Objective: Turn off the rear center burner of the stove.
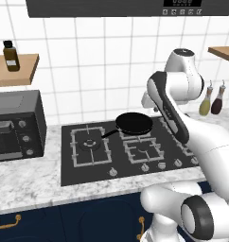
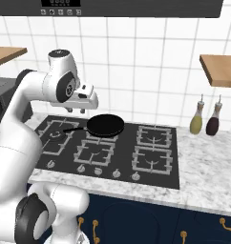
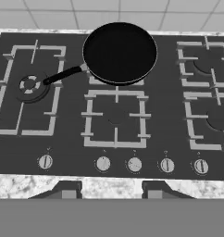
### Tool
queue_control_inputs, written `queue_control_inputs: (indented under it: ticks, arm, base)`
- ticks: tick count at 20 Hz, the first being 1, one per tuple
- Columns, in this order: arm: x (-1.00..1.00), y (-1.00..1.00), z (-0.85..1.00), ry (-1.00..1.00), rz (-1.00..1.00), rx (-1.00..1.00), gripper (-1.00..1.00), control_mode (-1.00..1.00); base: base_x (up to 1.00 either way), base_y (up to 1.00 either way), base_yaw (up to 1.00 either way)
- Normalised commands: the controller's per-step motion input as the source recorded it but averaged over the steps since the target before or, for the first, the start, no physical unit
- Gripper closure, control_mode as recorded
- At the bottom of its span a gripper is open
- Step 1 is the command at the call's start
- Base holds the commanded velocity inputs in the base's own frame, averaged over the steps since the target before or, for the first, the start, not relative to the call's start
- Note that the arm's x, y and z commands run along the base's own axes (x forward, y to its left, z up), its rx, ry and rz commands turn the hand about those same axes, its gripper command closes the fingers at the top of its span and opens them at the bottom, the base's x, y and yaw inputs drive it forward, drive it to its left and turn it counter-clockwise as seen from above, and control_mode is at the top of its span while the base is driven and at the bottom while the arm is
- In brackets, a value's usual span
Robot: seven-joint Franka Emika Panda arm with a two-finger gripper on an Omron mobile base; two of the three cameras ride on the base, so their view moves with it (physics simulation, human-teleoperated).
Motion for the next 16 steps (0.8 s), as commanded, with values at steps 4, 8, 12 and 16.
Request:
queue_control_inputs:
  ticks: [4, 8, 12, 16]
  arm:
    - [0.0, -0.21, -0.38, 0.08, 0.0, -0.01, -1.0, -1.0]
    - [0.0, -0.67, -0.99, 0.04, 0.03, -0.05, -1.0, -1.0]
    - [0.0, -0.36, -1.0, 0.03, 0.21, -0.09, -1.0, -1.0]
    - [0.0, 0.0, -1.0, 0.02, 0.27, -0.08, -1.0, -1.0]
  base:
    - [0.0, 0.0, 0.0]
    - [0.0, 0.0, 0.0]
    - [0.0, 0.0, 0.0]
    - [0.0, 0.0, 0.0]
